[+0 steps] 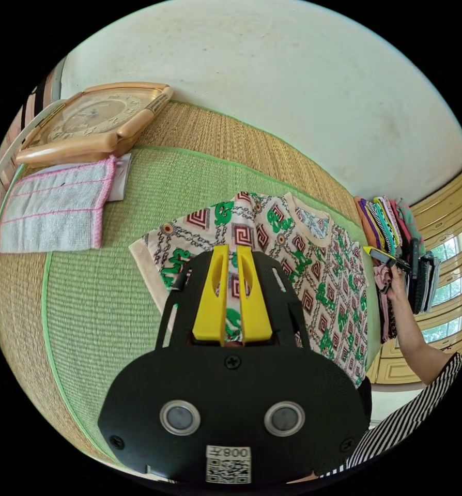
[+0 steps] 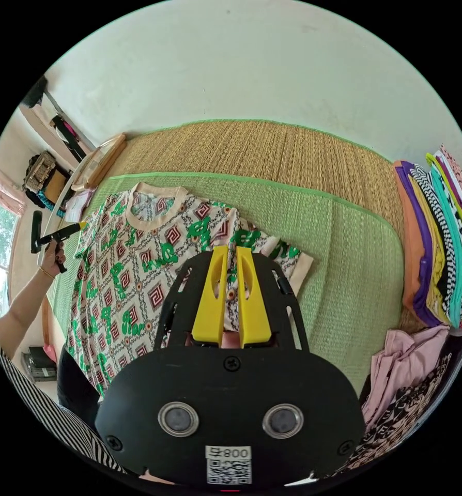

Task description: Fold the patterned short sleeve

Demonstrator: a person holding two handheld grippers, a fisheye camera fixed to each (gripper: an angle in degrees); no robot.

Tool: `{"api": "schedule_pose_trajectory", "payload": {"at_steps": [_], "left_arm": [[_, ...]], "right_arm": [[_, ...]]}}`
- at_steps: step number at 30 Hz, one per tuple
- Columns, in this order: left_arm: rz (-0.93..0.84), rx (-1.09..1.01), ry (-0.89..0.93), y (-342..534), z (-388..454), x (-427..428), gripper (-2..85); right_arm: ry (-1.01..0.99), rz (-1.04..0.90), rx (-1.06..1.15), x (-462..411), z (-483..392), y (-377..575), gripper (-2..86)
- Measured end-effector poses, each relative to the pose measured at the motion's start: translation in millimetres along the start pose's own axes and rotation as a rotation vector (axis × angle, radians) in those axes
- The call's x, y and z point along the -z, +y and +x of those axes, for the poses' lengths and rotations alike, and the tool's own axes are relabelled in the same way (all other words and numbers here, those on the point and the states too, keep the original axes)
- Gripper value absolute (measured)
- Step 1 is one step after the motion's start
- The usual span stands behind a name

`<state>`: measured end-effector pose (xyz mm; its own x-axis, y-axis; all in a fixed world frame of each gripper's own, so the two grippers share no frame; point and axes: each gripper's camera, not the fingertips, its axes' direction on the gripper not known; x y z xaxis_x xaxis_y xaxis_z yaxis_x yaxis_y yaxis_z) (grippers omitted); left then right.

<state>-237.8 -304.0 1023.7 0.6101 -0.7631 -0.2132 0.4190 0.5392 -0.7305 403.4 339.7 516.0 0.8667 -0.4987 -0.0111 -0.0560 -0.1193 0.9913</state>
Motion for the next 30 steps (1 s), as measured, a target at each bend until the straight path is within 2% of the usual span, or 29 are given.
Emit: {"api": "schedule_pose_trajectory", "payload": {"at_steps": [3, 4, 6, 9, 14, 17, 22, 30], "left_arm": [[-0.066, 0.047, -0.054, 6, -7, -19, 1.5], [-0.030, 0.062, -0.024, 7, -10, -21, 1.3], [-0.019, 0.146, 0.024, 4, -14, -25, 1.2], [0.030, 0.125, 0.044, 1, 2, -23, 1.6], [-0.035, -0.083, 0.163, -3, 68, -50, 4.3], [-0.146, -0.237, 0.251, -7, 128, -90, 5.8], [-0.241, -0.458, 0.375, -21, 243, -155, 6.7], [-0.316, -0.651, 0.361, -57, 386, -243, 7.2]], "right_arm": [[0.033, -0.089, -0.027, -13, 19, 30, 3.2], [0.034, -0.132, -0.045, -21, 30, 36, 2.8], [0.005, -0.099, -0.087, -12, 46, 41, 3.0], [-0.052, -0.024, -0.132, 23, 65, 55, 3.9], [-0.092, 0.135, -0.269, 95, 103, 144, 6.3], [-0.116, 0.167, -0.321, 107, 121, 189, 7.4], [-0.103, 0.175, -0.345, 112, 137, 210, 8.0], [-0.157, 0.213, -0.377, 127, 162, 234, 8.2]]}}
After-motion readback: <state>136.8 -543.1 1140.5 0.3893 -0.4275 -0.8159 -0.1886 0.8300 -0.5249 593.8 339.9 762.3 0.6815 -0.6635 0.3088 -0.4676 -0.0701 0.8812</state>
